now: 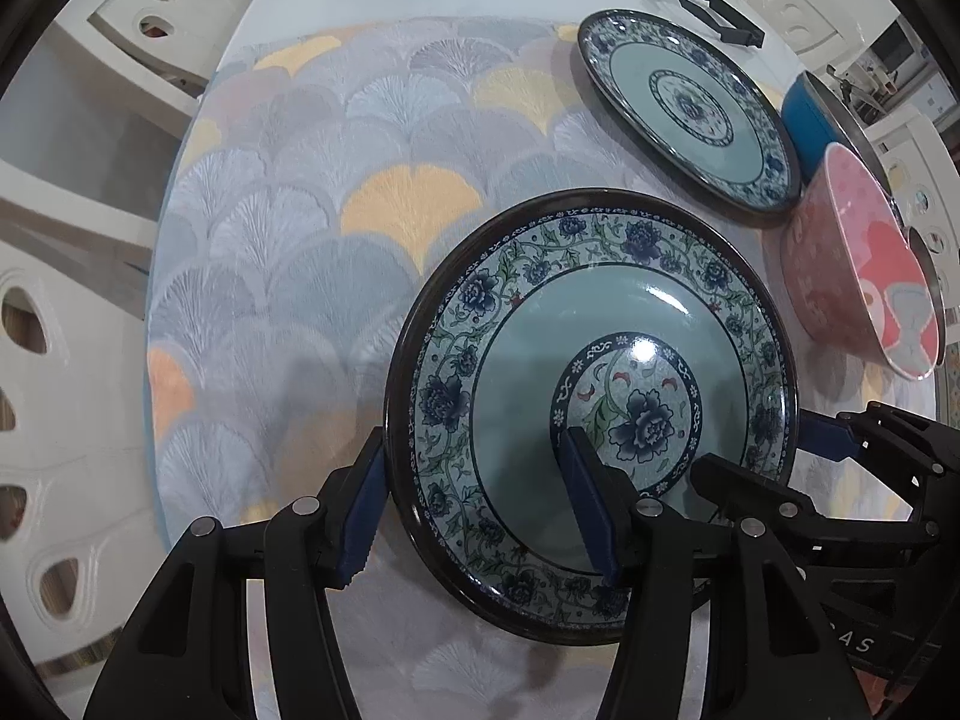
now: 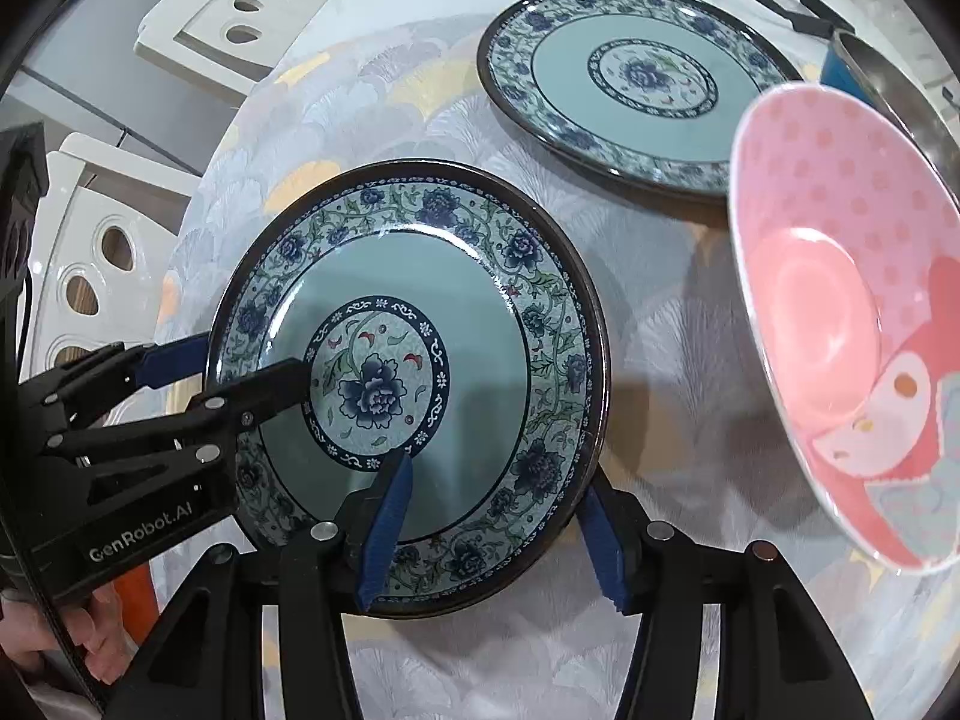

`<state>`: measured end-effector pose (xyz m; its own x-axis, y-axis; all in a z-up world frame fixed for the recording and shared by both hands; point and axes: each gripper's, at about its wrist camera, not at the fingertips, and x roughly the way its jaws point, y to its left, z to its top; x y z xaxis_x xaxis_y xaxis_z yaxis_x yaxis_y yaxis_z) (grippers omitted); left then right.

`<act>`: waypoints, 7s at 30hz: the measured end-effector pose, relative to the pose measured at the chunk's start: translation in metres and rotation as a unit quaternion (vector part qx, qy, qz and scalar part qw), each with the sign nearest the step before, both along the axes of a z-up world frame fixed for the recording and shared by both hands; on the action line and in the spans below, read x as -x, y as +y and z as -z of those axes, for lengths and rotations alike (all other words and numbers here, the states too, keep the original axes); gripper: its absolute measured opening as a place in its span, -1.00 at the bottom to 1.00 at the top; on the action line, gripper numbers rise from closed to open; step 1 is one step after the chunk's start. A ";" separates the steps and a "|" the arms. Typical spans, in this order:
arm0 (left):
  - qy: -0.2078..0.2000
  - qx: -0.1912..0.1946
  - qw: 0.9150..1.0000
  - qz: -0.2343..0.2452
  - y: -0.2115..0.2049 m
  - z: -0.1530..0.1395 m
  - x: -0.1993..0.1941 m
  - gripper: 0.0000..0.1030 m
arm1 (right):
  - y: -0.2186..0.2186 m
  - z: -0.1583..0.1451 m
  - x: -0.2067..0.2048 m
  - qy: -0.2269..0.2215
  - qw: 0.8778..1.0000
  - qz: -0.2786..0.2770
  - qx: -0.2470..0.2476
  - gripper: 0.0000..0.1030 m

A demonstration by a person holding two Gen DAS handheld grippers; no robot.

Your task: Organize plates and bowls

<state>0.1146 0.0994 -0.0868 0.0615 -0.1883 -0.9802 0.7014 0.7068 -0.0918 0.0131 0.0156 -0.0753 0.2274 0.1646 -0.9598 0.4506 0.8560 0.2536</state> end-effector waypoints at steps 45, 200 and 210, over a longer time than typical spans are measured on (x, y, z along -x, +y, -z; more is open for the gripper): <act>0.013 -0.012 0.996 -0.083 0.019 0.032 0.043 0.06 | 0.050 0.009 0.085 0.020 0.990 -0.136 -0.029 0.22; 0.028 0.036 0.981 -0.188 -0.107 0.000 -0.173 -0.04 | -0.104 -0.041 -0.191 0.019 0.987 -0.149 -0.048 0.35; 0.023 0.038 0.982 -0.185 -0.080 -0.014 -0.165 -0.04 | -0.081 -0.063 -0.185 0.007 0.987 -0.155 -0.045 0.36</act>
<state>0.2792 0.0191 -0.0727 0.0952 -0.2344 -0.9675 0.3914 0.9024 -0.1801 0.1978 -0.0657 -0.0125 0.1401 0.3086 -0.9408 0.1741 0.9277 0.3302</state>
